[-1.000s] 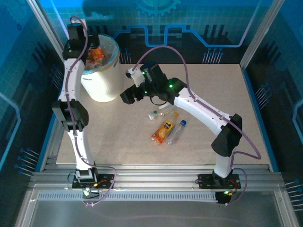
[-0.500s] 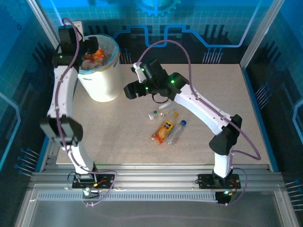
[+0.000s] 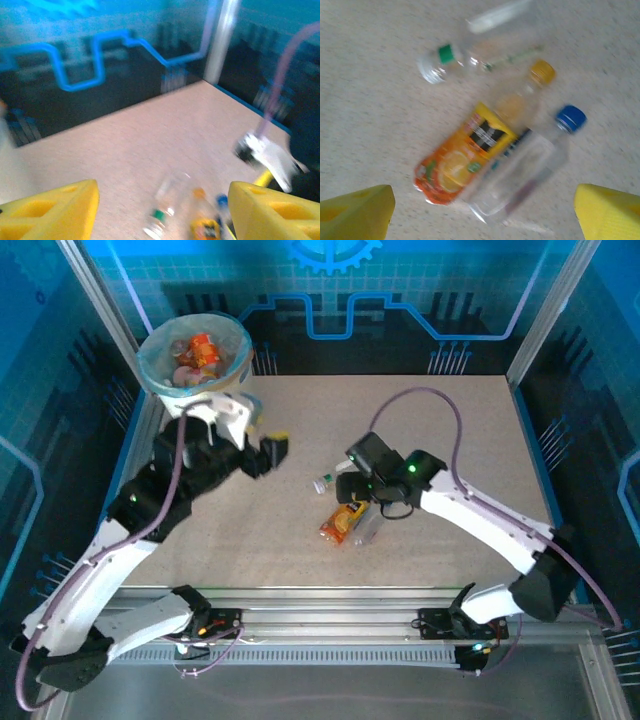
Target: Put the plastic bottles in the bin
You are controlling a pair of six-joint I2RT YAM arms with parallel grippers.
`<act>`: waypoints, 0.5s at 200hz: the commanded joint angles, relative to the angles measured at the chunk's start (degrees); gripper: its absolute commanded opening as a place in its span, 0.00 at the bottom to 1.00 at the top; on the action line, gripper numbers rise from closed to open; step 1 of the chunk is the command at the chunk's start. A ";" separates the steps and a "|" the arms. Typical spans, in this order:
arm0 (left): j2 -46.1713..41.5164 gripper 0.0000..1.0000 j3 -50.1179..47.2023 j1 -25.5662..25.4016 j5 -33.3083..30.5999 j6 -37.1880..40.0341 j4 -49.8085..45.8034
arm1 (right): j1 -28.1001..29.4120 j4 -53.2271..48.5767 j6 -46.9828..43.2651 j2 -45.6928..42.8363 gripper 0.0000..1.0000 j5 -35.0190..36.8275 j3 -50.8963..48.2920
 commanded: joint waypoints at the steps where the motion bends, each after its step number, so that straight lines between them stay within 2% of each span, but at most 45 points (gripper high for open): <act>1: -3.35 0.70 -6.36 -8.16 -2.82 1.44 -0.94 | -0.70 0.71 6.74 -3.92 0.94 3.64 -7.43; 25: -3.01 0.70 -11.76 -18.39 -7.80 1.79 -1.89 | -0.67 5.36 8.63 -7.23 0.93 1.51 -14.80; 43: -1.03 0.72 -14.19 -23.74 -10.57 1.08 -2.00 | -0.78 8.88 9.08 -8.02 0.92 0.34 -18.44; 100: 5.35 0.75 -20.37 -26.49 -8.17 -3.30 3.68 | -0.77 17.36 9.39 -3.65 0.91 -2.85 -21.92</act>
